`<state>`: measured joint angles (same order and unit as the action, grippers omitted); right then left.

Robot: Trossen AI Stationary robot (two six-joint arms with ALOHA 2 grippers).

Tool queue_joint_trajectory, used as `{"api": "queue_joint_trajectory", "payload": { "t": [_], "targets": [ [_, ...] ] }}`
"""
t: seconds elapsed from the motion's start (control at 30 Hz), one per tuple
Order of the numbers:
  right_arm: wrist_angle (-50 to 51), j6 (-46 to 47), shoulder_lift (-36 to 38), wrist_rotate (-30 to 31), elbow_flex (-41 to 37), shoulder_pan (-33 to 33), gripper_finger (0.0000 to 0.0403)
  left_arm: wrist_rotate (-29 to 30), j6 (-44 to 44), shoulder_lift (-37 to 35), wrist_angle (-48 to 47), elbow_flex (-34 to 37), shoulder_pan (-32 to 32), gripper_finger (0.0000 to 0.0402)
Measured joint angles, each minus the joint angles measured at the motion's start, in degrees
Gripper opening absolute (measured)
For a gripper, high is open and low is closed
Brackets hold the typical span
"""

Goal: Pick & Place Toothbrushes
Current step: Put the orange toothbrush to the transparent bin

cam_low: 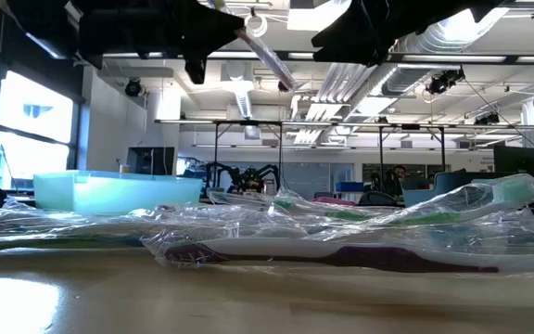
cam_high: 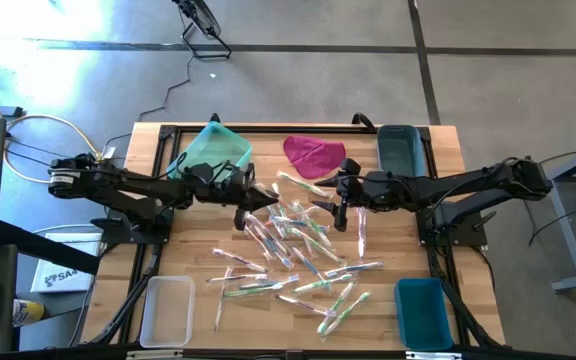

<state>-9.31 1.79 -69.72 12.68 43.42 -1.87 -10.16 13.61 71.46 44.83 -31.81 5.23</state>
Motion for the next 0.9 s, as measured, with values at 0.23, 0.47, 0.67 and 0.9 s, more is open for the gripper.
{"api": "queue_joint_trajectory", "payload": {
  "t": [0.23, 0.47, 0.67, 0.9],
  "targets": [
    [2.6, 1.6, -0.5, -0.6, 0.0, 0.0, 0.0231, -4.3, 5.7, -3.5, -22.3, -9.1, -0.5, 0.0039],
    [5.5, 4.6, -1.8, -0.7, -0.1, 0.0, 0.0231, -4.4, 11.9, -4.7, -60.2, -24.0, -0.5, 0.0039],
    [5.9, 4.6, -3.0, -0.8, -0.1, 0.0, 0.0231, -0.3, 12.6, -4.7, -70.9, -28.3, -0.8, 0.0039],
    [6.1, 9.2, -3.9, -1.2, -0.1, 0.0, 0.0231, -3.7, 18.8, -6.6, -83.0, -30.2, -1.7, 0.0039]
  ]
}}
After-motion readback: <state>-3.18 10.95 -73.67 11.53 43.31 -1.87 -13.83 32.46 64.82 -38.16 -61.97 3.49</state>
